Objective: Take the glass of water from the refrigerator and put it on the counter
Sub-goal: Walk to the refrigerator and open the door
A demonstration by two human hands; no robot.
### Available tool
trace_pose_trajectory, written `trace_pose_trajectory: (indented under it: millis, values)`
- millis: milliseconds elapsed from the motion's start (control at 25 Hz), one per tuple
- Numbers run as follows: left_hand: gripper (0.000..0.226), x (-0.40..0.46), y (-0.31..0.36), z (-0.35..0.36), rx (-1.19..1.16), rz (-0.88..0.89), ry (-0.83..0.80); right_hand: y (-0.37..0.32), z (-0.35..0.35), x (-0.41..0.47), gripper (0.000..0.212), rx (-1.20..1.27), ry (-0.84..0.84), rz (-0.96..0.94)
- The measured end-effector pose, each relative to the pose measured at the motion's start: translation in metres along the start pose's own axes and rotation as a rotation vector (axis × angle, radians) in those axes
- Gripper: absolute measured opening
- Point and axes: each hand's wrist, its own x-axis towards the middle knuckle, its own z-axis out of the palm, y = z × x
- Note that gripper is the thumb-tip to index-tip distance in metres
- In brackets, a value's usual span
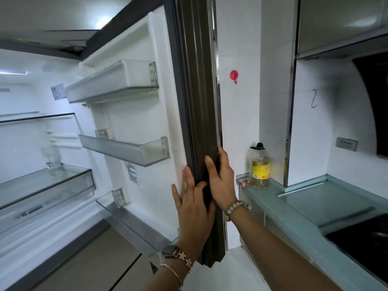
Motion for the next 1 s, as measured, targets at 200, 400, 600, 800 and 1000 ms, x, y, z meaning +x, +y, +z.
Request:
trace_pose_trajectory:
  millis: [200,400,600,800,1000]
  values:
    - [0.064,0.038,0.011,0.075,0.038,0.012,0.01,0.067,-0.024,0.072,0.046,0.115,0.074,0.087]
    - [0.071,0.08,-0.004,0.14,0.163,0.194,-0.003,0.125,-0.034,0.142,0.052,0.151,0.129,0.147]
    - [0.068,0.118,-0.022,0.173,0.184,0.195,-0.033,0.169,-0.035,0.19,0.058,0.214,0.132,0.158]
    - [0.088,0.142,-0.034,0.191,0.077,0.197,-0.119,0.196,-0.031,0.228,0.038,0.263,0.13,0.21]
    - [0.071,0.162,-0.045,0.203,0.148,0.222,-0.127,0.211,-0.027,0.252,0.038,0.25,0.091,0.222]
